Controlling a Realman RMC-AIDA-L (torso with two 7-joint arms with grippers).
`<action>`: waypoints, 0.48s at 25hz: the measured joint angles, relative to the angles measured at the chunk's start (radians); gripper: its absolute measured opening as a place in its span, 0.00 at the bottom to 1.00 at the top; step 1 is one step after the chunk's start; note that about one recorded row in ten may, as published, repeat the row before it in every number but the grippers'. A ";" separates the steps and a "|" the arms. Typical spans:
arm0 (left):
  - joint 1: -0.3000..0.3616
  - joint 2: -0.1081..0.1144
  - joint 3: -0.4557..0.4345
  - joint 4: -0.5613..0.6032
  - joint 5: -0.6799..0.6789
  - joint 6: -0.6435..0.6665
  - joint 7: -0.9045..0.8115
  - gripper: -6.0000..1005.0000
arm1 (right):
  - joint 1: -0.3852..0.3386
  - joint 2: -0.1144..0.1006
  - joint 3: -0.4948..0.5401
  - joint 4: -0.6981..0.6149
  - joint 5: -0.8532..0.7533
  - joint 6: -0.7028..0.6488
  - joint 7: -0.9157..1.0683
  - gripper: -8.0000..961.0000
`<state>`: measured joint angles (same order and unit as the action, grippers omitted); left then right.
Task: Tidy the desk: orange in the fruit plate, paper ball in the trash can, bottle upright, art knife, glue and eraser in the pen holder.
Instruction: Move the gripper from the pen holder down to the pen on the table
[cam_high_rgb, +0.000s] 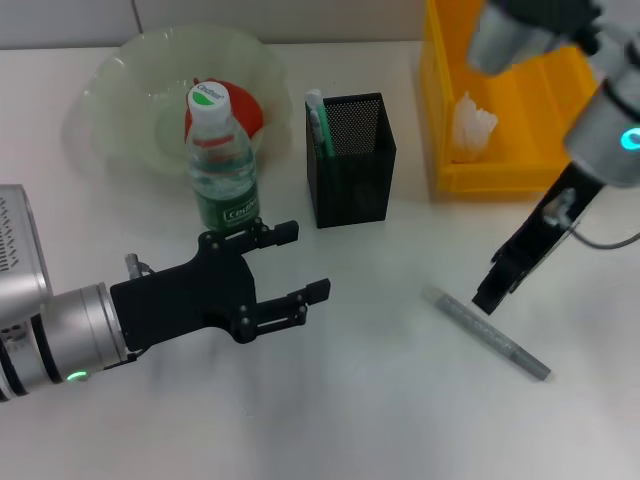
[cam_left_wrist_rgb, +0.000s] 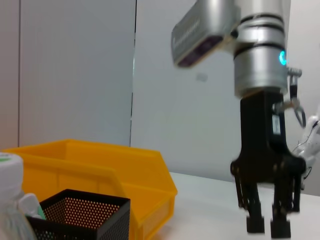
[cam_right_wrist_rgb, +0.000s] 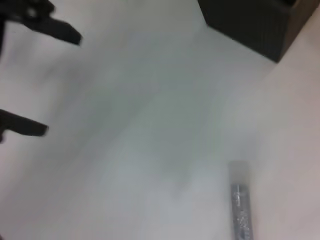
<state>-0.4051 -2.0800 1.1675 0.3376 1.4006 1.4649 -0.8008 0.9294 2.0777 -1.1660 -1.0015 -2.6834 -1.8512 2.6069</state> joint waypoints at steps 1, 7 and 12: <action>0.001 0.000 0.000 0.000 0.000 0.000 0.000 0.75 | 0.008 0.000 -0.017 0.030 -0.004 0.022 0.001 0.45; 0.003 0.000 0.000 -0.002 0.000 0.000 0.000 0.75 | 0.042 0.007 -0.116 0.139 -0.014 0.106 0.018 0.44; -0.001 0.000 0.001 -0.004 0.002 0.000 0.000 0.75 | 0.048 0.009 -0.142 0.173 -0.011 0.125 0.021 0.43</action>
<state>-0.4060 -2.0800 1.1682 0.3333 1.4026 1.4649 -0.8008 0.9778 2.0867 -1.3078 -0.8287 -2.6949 -1.7264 2.6278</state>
